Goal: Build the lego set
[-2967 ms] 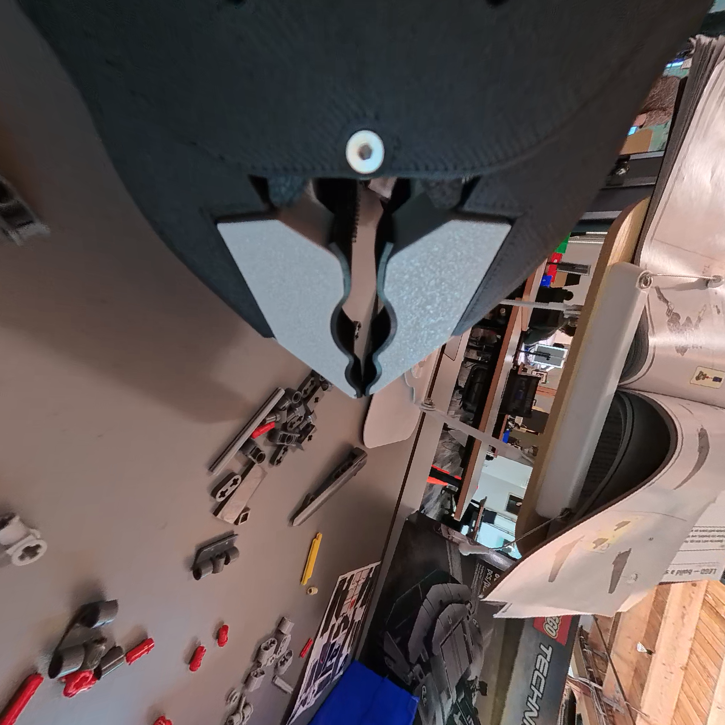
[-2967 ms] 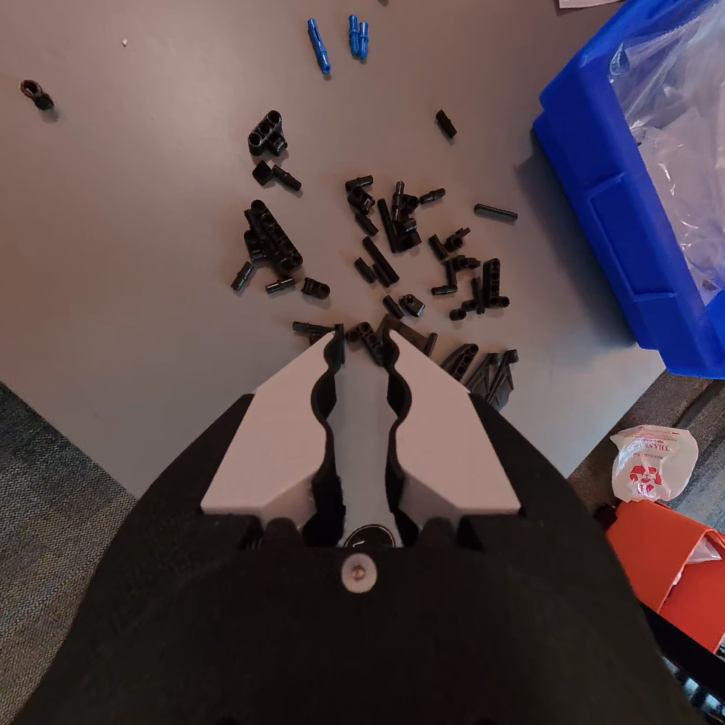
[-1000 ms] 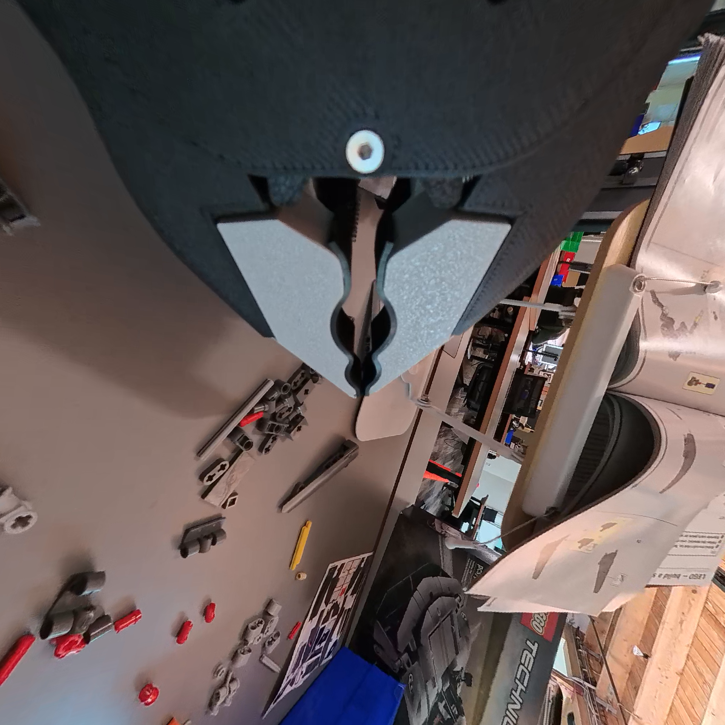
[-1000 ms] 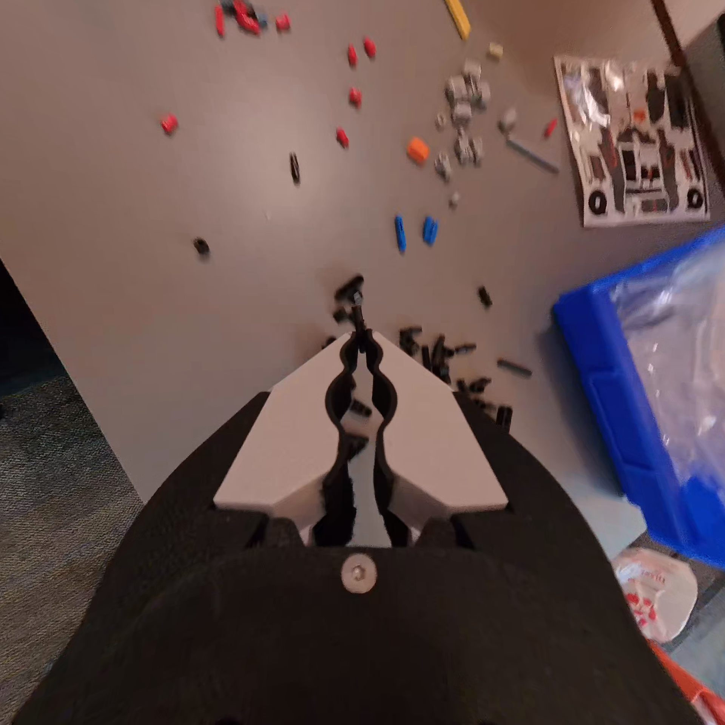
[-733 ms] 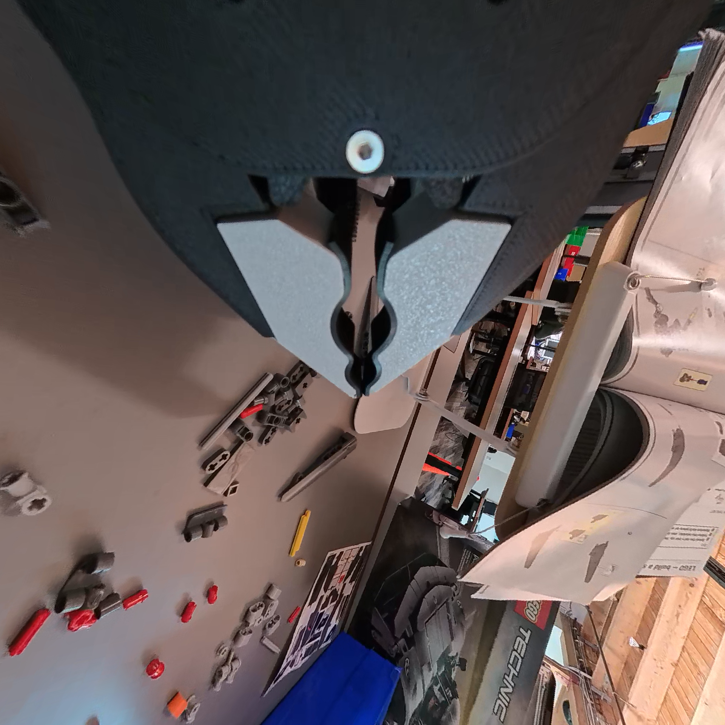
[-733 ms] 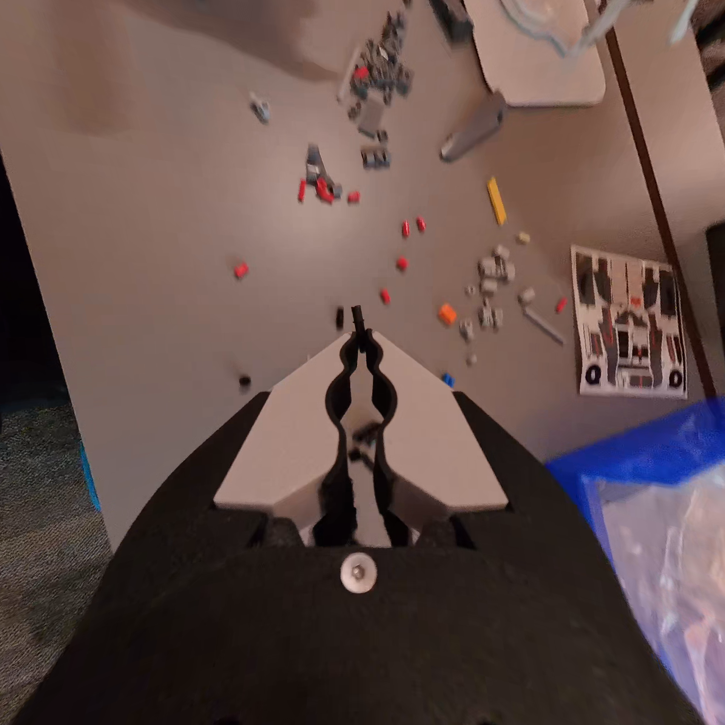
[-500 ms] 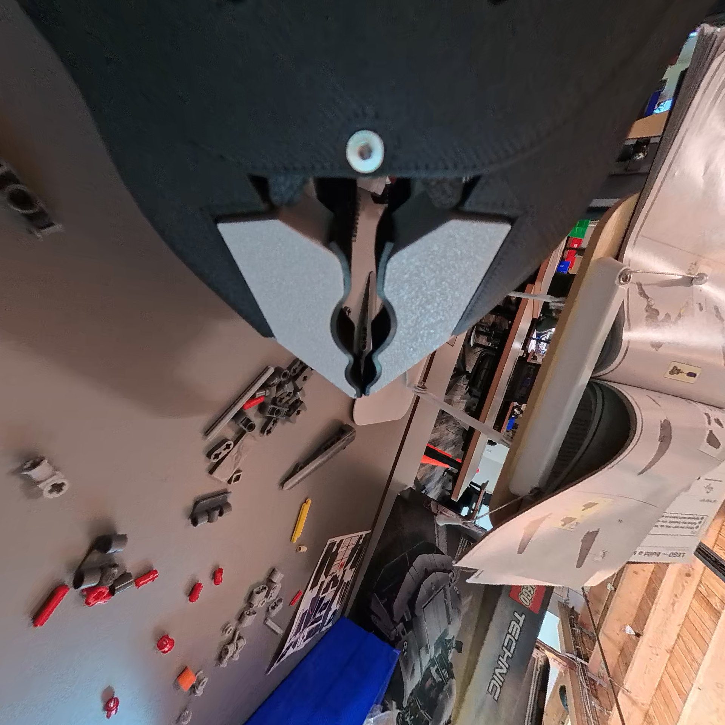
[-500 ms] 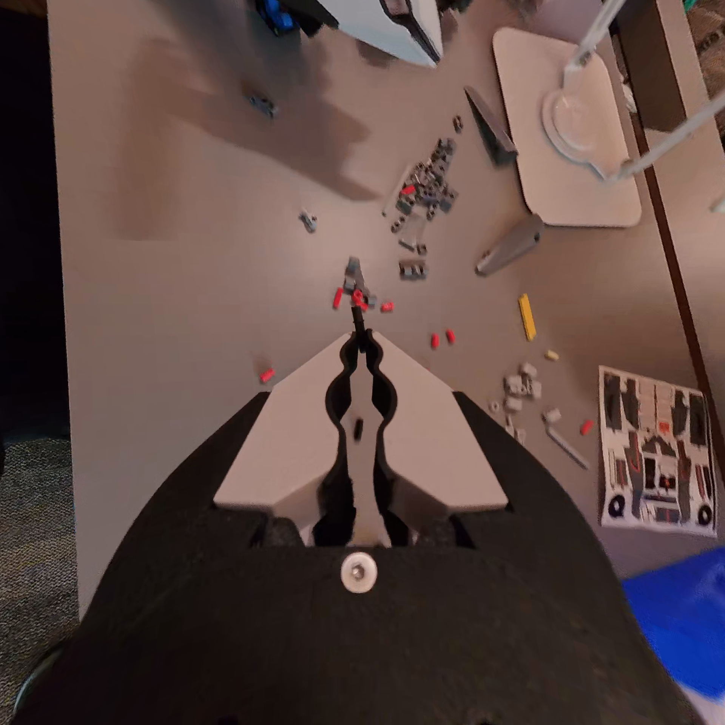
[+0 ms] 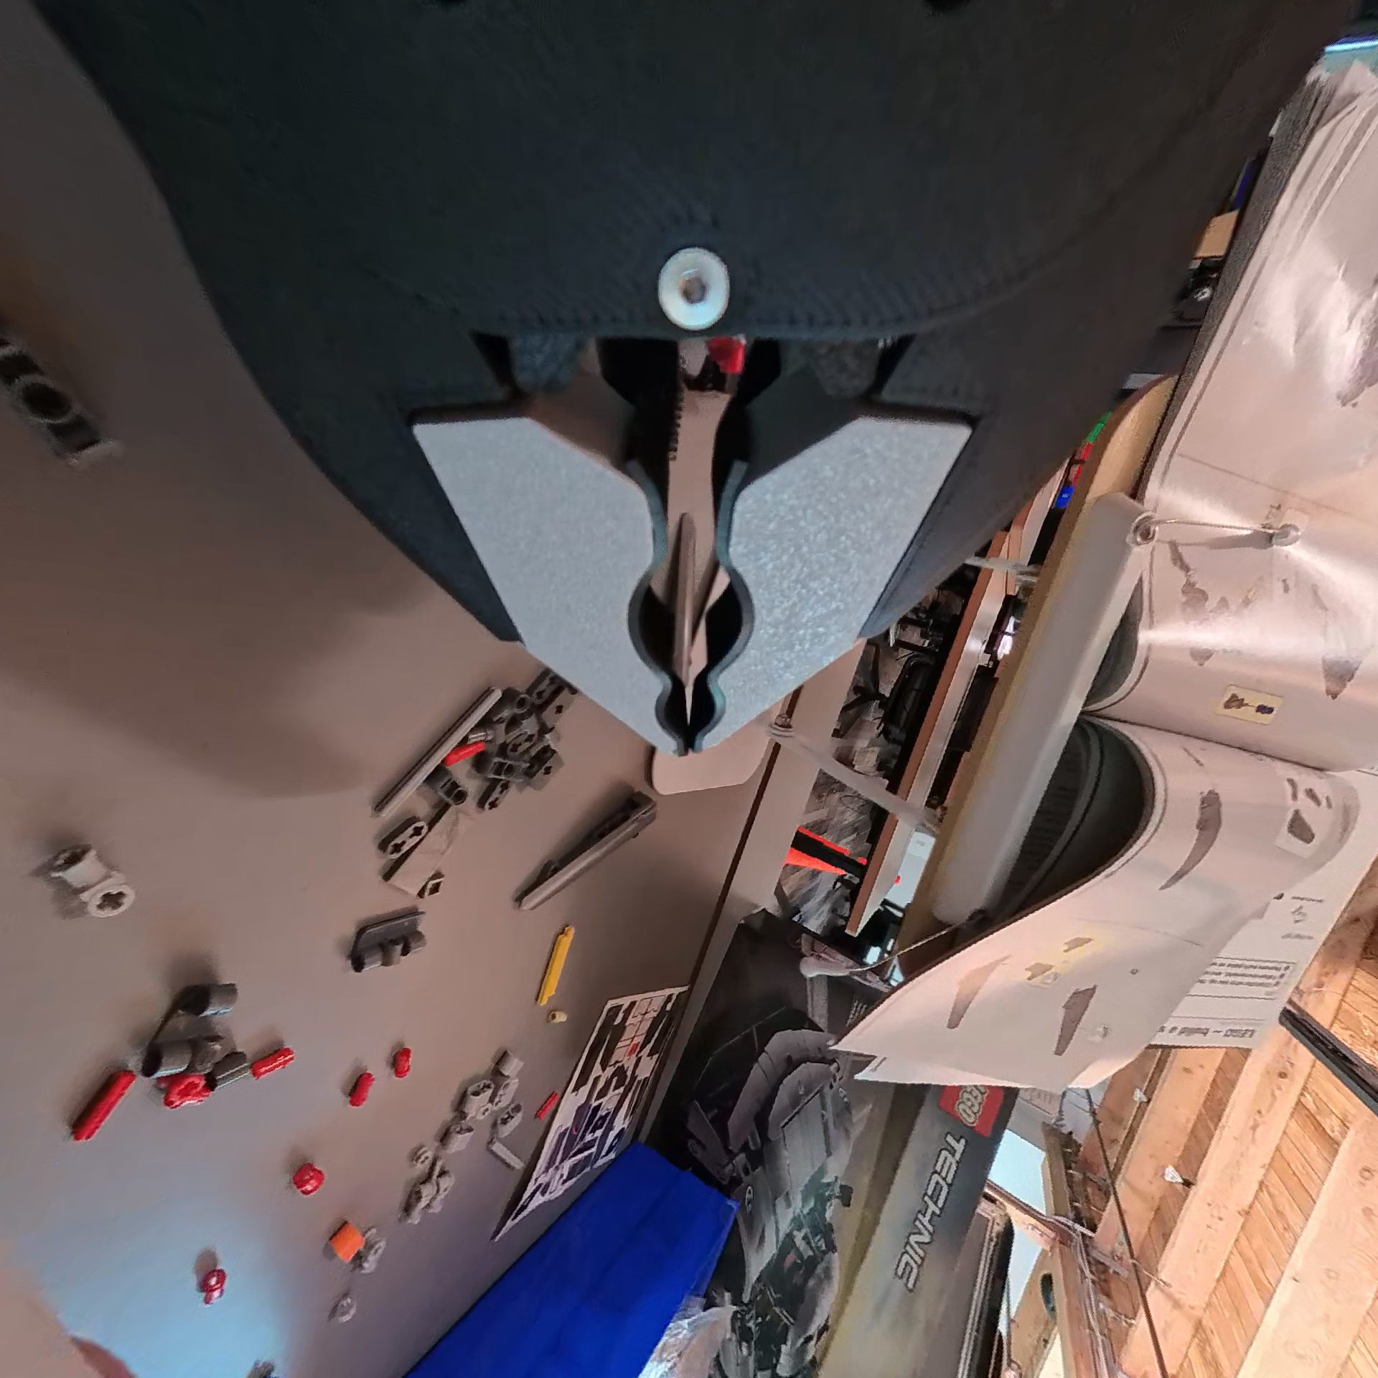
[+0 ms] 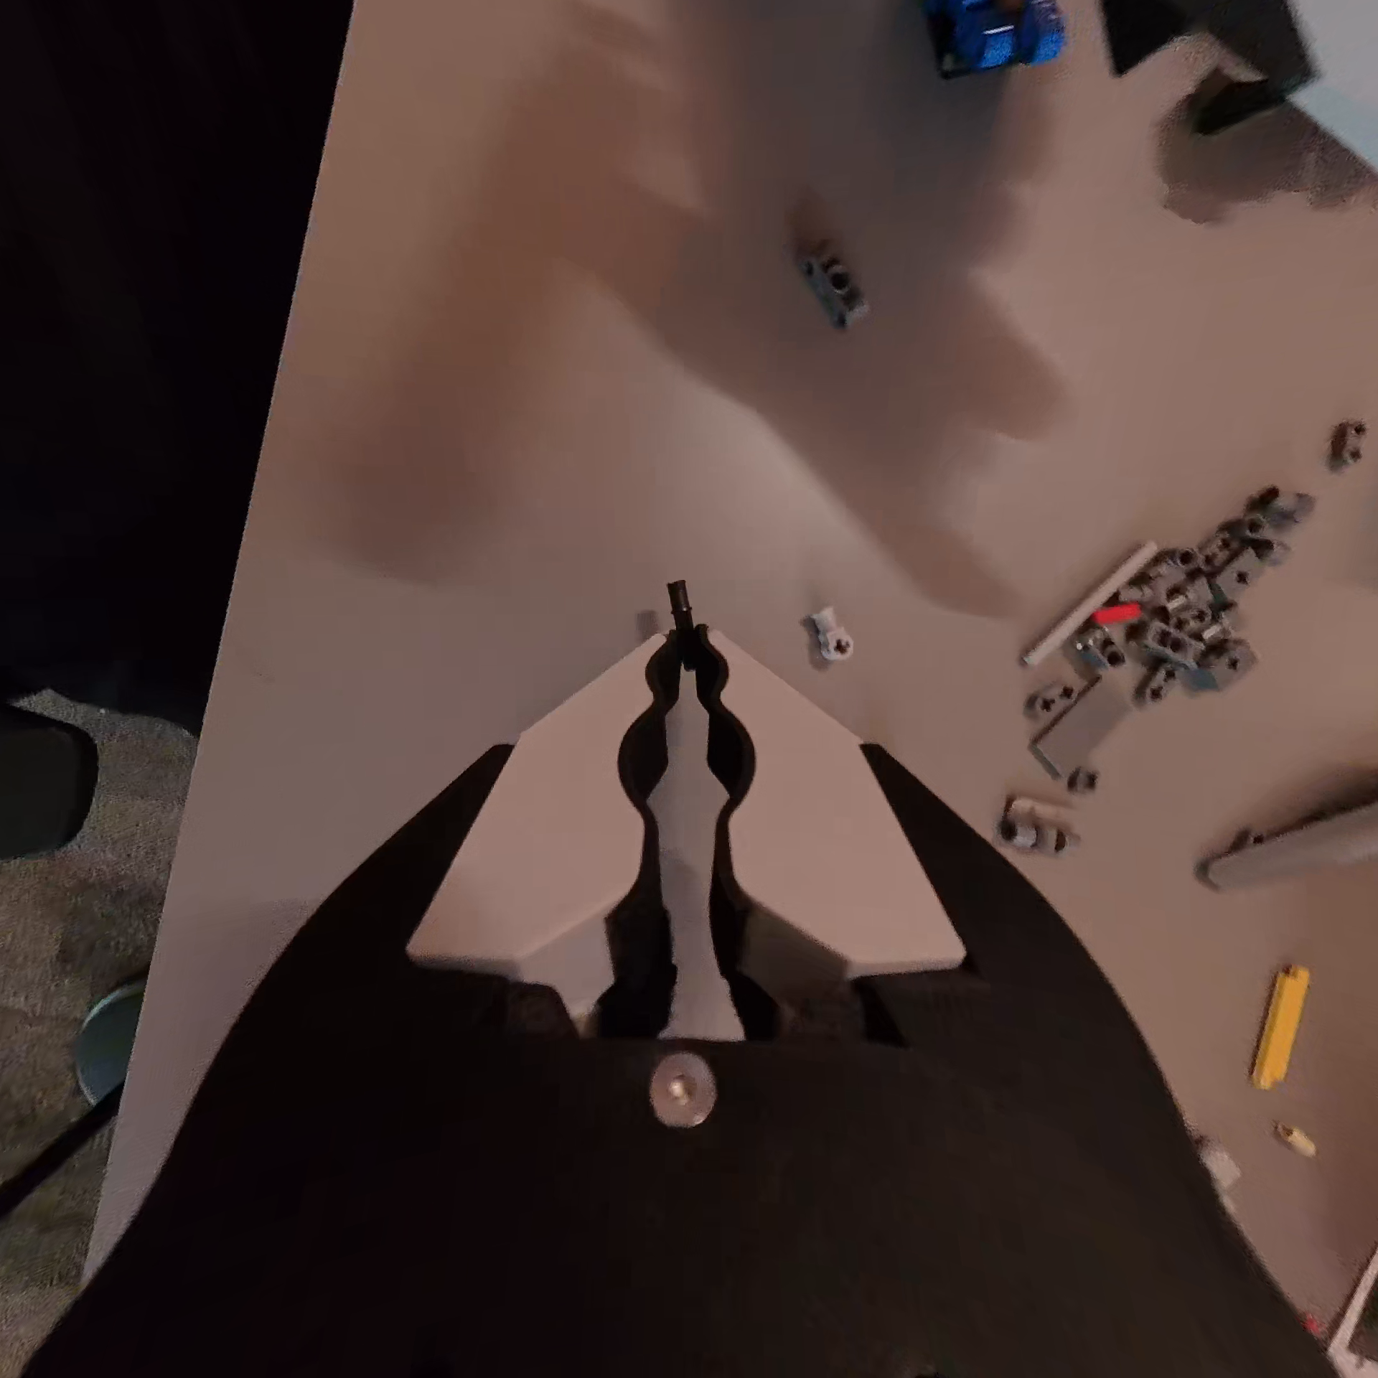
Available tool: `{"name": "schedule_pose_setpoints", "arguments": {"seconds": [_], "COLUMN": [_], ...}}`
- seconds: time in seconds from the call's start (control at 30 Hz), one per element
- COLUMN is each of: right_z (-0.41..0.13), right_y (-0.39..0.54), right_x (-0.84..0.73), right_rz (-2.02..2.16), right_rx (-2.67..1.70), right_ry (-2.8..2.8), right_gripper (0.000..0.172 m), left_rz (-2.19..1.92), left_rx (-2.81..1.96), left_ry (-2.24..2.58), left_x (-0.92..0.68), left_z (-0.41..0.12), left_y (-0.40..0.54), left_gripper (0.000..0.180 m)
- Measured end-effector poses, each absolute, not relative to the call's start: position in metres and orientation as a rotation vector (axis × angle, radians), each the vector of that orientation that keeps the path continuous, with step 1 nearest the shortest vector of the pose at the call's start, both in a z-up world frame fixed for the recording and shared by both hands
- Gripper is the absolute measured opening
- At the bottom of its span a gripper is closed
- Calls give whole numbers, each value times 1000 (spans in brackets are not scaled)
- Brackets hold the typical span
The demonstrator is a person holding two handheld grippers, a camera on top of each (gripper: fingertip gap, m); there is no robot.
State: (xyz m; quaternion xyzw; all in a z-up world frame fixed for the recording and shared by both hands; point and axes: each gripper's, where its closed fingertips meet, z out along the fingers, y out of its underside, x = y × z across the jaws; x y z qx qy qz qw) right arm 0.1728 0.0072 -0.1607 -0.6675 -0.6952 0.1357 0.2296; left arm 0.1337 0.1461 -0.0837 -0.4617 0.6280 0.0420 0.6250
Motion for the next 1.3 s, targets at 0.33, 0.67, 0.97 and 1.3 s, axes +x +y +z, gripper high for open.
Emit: {"name": "schedule_pose_setpoints", "arguments": {"seconds": [0.33,0.67,0.97,1.3], "right_z": [-174,-160,-175,-169], "right_y": [4,-11,-6,9], "right_x": [160,176,159,136], "right_rz": [322,328,391,401], "right_rx": [-1810,-2185,-2303,-2163], "right_ry": [-2049,-1521,-1244,-1348], "right_gripper": [4,19,30,20], "left_rz": [103,106,99,115], "left_rx": [-1085,-1065,-1040,-1013], "left_ry": [1421,1429,1436,1413], "left_x": [128,130,133,129], "left_z": [-80,-78,-75,-65], "left_y": [154,149,141,138], "left_gripper": [0,0,0,0]}}
